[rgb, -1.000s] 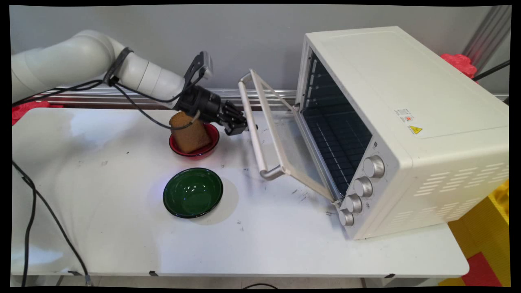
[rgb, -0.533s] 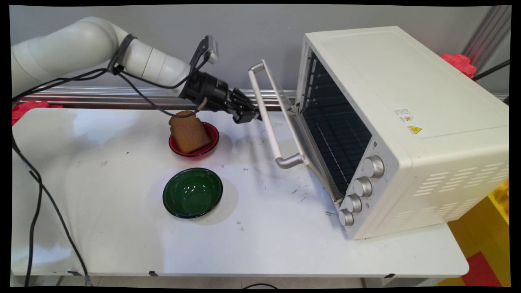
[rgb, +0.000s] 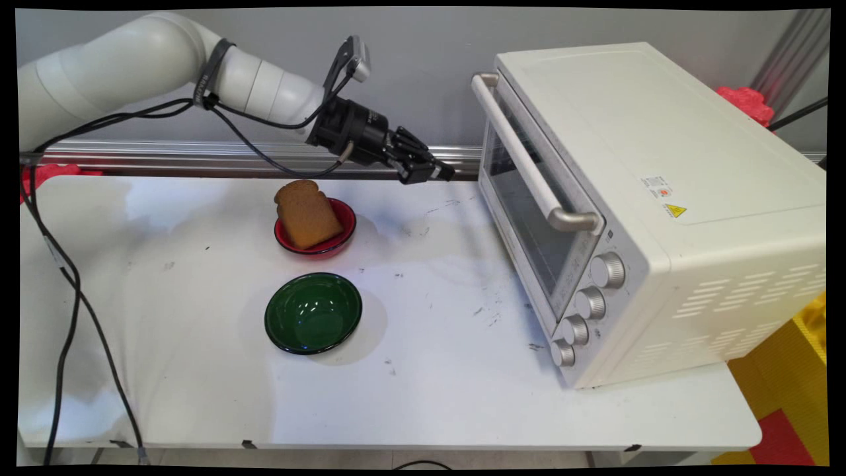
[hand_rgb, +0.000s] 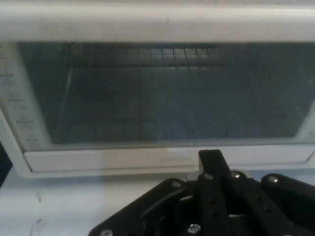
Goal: Close the oven
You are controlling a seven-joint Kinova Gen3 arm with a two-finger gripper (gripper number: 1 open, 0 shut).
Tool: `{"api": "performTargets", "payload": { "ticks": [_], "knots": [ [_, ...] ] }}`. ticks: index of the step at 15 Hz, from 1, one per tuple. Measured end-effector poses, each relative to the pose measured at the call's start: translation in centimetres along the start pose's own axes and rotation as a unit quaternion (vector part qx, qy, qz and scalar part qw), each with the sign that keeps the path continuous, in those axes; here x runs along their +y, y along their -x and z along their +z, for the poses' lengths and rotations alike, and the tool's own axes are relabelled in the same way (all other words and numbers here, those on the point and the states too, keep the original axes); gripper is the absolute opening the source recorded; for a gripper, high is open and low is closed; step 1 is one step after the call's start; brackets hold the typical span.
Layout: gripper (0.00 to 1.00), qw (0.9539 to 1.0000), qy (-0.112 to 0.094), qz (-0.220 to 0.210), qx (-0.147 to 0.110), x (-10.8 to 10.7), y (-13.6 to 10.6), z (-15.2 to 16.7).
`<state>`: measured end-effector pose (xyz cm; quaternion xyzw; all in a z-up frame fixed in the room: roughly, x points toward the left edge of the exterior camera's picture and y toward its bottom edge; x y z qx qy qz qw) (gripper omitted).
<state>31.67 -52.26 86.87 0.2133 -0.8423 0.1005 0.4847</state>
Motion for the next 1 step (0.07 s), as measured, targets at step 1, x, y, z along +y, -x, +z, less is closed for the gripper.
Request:
{"api": "performTargets", "payload": {
  "ticks": [1],
  "knots": [
    [0.0, 1.0, 0.001, -0.001, 0.001, 0.06, -0.24, 0.15]
  ]
}}
